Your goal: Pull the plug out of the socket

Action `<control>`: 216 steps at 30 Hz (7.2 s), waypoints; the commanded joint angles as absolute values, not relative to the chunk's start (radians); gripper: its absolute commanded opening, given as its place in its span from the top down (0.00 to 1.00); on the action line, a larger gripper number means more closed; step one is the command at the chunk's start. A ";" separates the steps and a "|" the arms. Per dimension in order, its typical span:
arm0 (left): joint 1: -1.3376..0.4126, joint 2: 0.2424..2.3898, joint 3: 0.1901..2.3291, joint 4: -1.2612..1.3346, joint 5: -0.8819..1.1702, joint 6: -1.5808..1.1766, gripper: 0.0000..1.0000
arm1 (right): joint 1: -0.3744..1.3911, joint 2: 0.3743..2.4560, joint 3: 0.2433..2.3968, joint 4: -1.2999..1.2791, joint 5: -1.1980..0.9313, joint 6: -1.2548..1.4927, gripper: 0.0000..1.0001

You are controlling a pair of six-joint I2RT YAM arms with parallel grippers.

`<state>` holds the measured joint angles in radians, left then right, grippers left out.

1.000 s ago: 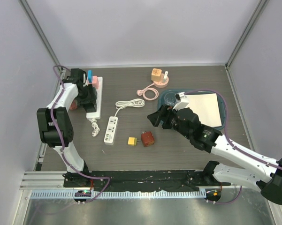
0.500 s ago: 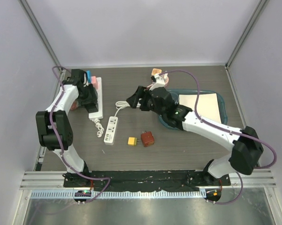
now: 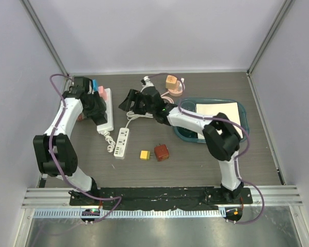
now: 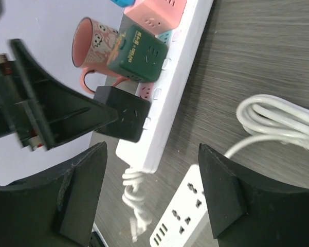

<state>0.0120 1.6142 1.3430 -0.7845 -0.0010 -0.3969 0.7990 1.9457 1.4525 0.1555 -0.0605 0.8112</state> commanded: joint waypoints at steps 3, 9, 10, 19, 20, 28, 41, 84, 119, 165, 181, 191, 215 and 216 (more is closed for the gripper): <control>0.009 1.476 1.312 -0.712 -0.020 -0.428 1.00 | 0.821 2.129 1.646 0.179 -0.187 0.883 0.24; 0.009 1.436 1.233 -0.653 0.032 -0.433 1.00 | 0.819 2.273 1.776 0.202 -0.254 0.979 0.27; 0.008 1.440 1.232 -0.653 0.038 -0.433 1.00 | 0.819 2.311 1.784 0.228 -0.268 1.018 0.27; 0.014 1.476 1.221 -0.646 0.058 -0.436 1.00 | 0.819 2.439 1.894 0.196 -0.285 1.100 0.28; 0.015 1.476 1.223 -0.646 0.070 -0.436 1.00 | 0.819 2.456 1.902 0.196 -0.290 1.110 0.28; 0.017 1.488 1.212 -0.630 0.112 -0.454 1.00 | 0.819 2.556 1.991 0.253 -0.374 1.160 0.34; 0.017 1.539 1.220 -0.646 0.135 -0.453 0.61 | 0.816 2.542 1.970 0.351 -0.400 1.200 0.99; 0.023 1.598 1.253 -0.684 0.166 -0.433 1.00 | 0.773 2.546 1.925 0.449 -0.425 1.266 0.77; 0.026 1.447 1.361 -0.885 -0.110 -0.433 1.00 | 0.785 2.517 1.881 0.469 -0.307 1.221 0.99; 0.031 1.204 0.885 -0.891 0.020 -0.739 0.22 | 0.749 2.461 1.815 0.442 -0.319 1.235 0.99; 0.032 1.253 1.124 -0.738 -0.003 -0.581 0.14 | 0.762 2.428 1.792 0.549 -0.399 1.278 0.99; 0.031 1.474 1.350 -0.618 0.112 -0.508 0.05 | 0.761 2.390 1.779 0.541 -0.428 1.285 0.99; 0.032 1.709 1.353 -0.554 0.170 -0.439 0.13 | 0.776 2.364 1.744 0.678 -0.508 1.348 0.99; 0.031 1.709 1.353 -0.552 0.169 -0.436 0.14 | 0.778 2.362 1.730 0.689 -0.514 1.353 0.99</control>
<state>0.0330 1.7065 1.3457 -0.5922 0.1509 -0.4614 0.7601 2.4954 1.7206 0.4801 -0.4393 1.3121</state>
